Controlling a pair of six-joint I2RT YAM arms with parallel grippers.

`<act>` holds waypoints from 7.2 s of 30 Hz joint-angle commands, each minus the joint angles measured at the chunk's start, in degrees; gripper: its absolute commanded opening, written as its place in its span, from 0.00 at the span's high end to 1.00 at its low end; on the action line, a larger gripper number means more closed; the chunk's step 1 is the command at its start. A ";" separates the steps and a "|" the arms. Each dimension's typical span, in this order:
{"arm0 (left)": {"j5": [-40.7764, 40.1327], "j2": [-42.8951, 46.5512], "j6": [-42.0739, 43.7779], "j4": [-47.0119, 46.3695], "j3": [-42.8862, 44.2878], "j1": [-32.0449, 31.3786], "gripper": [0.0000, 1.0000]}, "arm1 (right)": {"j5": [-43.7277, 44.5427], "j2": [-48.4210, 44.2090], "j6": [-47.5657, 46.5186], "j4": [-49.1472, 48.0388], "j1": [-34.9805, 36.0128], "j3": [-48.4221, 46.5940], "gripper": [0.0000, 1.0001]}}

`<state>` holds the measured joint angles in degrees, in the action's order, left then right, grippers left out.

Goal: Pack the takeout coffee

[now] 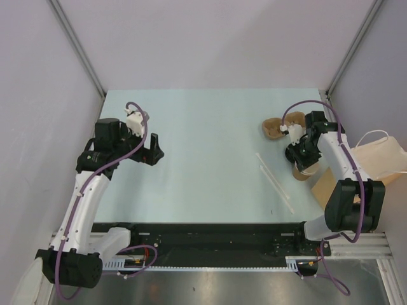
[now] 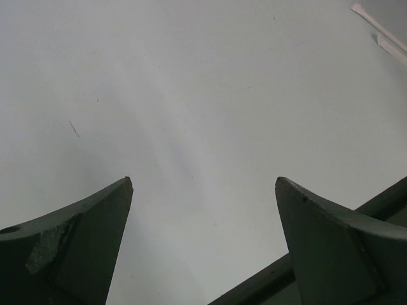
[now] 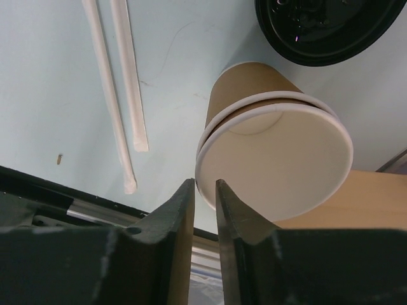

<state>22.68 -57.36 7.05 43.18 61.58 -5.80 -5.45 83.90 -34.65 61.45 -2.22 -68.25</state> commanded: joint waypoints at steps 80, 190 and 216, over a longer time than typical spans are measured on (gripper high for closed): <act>19.32 5.32 -1.59 -19.25 -9.71 -0.53 0.01 | 4.83 -13.50 -2.70 -1.59 8.89 1.71 1.00; 1.14 -25.78 1.56 -51.09 -14.21 -48.95 0.37 | -31.81 -13.50 10.05 7.10 20.15 -19.90 1.00; 1.93 -20.25 -3.35 -53.46 -17.46 -44.47 0.38 | -38.13 -12.71 10.92 9.30 19.00 -16.75 0.51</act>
<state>23.00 -82.00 7.62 -5.06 45.01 -51.79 -39.51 71.33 -24.73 70.65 16.60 -86.96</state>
